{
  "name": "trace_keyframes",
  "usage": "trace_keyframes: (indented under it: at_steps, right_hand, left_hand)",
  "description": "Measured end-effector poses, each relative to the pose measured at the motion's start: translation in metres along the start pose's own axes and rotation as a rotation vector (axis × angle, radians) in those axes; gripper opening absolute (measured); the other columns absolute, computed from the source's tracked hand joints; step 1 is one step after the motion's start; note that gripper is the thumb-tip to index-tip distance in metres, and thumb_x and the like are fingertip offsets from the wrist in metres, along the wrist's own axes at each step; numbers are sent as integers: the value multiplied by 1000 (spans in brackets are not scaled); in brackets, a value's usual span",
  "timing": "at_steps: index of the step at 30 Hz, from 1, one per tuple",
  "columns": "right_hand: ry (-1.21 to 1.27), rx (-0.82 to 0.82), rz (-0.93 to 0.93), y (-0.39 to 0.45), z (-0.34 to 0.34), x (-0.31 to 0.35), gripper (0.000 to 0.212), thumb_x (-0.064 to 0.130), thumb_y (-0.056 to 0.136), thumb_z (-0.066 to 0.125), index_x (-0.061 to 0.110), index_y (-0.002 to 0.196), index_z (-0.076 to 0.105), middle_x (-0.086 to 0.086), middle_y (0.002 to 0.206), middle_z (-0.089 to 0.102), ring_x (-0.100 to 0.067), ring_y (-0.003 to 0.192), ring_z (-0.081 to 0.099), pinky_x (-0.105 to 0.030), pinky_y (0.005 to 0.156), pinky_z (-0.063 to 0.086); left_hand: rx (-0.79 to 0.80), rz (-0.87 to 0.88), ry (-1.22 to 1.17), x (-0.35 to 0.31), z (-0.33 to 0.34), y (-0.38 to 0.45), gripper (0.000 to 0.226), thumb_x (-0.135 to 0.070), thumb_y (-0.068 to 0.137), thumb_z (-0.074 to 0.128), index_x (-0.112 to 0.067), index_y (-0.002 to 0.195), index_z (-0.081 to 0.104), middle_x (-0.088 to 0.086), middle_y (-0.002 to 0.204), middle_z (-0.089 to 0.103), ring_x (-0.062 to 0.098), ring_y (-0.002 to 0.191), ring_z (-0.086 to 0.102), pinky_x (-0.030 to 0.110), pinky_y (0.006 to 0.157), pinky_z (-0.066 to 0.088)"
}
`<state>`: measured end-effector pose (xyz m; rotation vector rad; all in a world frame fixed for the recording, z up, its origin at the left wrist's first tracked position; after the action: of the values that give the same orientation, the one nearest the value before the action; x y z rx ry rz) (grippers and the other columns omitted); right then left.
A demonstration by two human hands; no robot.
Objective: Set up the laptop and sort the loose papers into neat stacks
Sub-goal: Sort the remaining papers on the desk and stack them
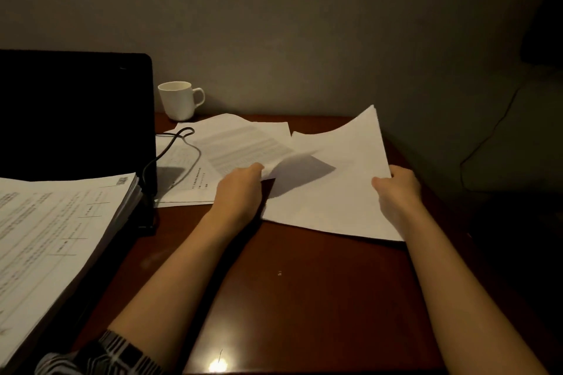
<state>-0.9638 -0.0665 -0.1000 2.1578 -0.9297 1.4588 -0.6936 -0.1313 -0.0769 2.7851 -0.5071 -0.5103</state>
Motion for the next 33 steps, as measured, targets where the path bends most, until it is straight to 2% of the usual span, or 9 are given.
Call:
trace_keyframes:
  at_steps: [6,10,13,15,17,21,24,28,33]
  right_hand:
    - [149,253,108,-5,10,4,19,5,96,47,1,110,59,-14,106,63,-25,84,60,-28,64,52]
    - [68,282,234,1,1,-5,13,19,92,49,11,93,58,-14,115,62,-30,103,60,-42,86,50]
    - [267,293,266,-3,-1,-1,35,30,101,37,12,82,61,-7,80,65,-17,67,66,-28,55,51]
    - [305,347,245,-3,2,2,43,44,100,34,15,97,66,-9,91,70,-22,82,69,-35,70,56]
    - [173,395,235,-5,5,2,30,32,98,46,10,109,62,-12,109,67,-28,98,64,-46,90,50]
    - [-58,361,201,-3,5,-1,17,4,94,54,3,110,59,-12,106,63,-27,91,61,-42,80,52]
    - [-54,316,187,-5,6,-1,20,3,91,58,0,111,61,-11,98,62,-27,86,61,-40,68,51]
    - [2,301,182,-9,9,0,14,-1,87,63,1,100,62,-16,107,65,-31,87,62,-43,69,52]
    - [24,278,152,-11,9,1,24,-1,87,63,-2,110,62,-16,112,65,-30,88,62,-40,70,51]
  left_hand:
    - [107,513,-232,-26,3,-9,49,5,89,56,-30,123,61,0,134,58,18,128,48,37,118,9]
    - [321,506,-328,-29,19,-17,44,-7,92,58,-38,123,60,-10,137,53,13,130,44,37,115,29]
    - [352,525,-293,-37,19,-22,39,-13,94,55,-36,126,59,-12,139,51,12,129,44,30,107,38]
    - [344,519,-176,-43,21,-23,39,-18,97,51,-36,131,54,-13,143,46,11,133,39,29,108,35]
    - [345,505,-3,-49,28,-22,40,-27,100,46,-39,138,45,-13,149,38,11,138,31,32,112,28]
    - [431,487,74,-49,35,-22,55,-63,94,25,-41,144,31,-11,154,28,10,142,22,47,118,7]
    - [260,277,88,-25,16,-8,78,-76,84,14,-34,149,22,-3,157,23,13,144,18,49,117,0]
    - [237,-431,311,44,11,-9,87,-69,91,25,-10,152,6,20,158,9,35,146,8,59,115,7]
    - [246,-418,226,31,15,-6,67,-35,97,41,-7,151,11,18,142,42,35,128,42,56,107,33]
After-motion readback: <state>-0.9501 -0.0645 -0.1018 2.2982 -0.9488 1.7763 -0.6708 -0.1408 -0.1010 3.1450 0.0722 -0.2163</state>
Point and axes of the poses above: each hand's wrist, its own y-axis towards the middle knuckle, its own z-axis out of the palm, x = y × z, the point moved 7 cm from there along y, towards the middle knuckle
